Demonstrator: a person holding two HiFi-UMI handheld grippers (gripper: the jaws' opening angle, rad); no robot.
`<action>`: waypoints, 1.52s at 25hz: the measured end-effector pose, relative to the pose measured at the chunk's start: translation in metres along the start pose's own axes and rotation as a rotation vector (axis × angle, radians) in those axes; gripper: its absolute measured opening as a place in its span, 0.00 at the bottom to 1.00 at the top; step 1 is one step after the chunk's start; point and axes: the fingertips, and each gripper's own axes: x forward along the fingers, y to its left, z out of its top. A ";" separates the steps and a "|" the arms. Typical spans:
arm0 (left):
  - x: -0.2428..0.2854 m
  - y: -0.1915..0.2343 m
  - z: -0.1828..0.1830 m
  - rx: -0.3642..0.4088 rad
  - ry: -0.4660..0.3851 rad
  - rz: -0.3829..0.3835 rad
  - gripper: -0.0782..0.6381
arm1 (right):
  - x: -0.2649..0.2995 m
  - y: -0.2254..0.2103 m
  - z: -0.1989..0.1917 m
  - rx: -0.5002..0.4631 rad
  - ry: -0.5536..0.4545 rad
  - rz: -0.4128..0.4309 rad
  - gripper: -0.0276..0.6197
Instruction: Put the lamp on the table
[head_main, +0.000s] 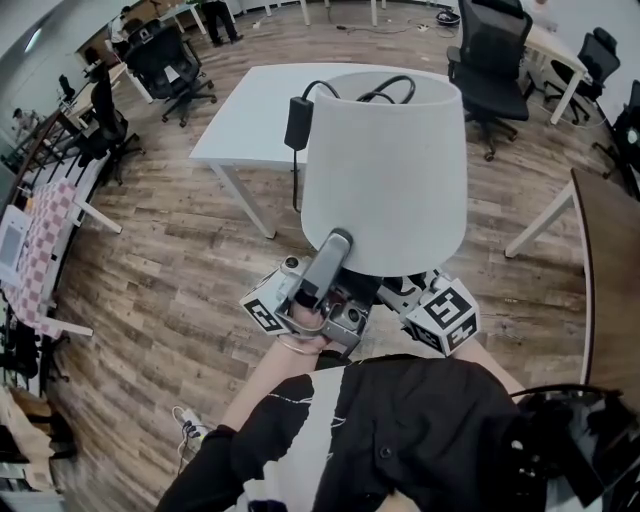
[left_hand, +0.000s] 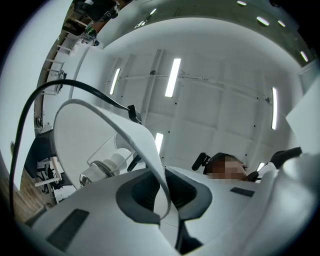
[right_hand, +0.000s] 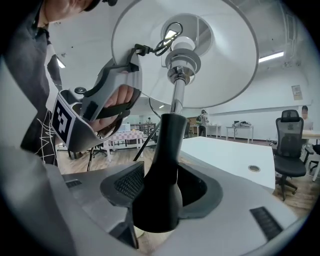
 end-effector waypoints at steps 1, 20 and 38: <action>-0.004 0.004 0.007 0.001 0.003 0.001 0.16 | 0.007 -0.003 0.002 0.003 -0.001 -0.008 0.38; -0.050 0.052 0.211 -0.078 0.041 0.007 0.16 | 0.208 -0.010 0.074 0.020 -0.014 -0.080 0.36; -0.089 0.072 0.301 -0.136 0.086 0.014 0.16 | 0.297 -0.009 0.090 0.068 -0.010 -0.182 0.34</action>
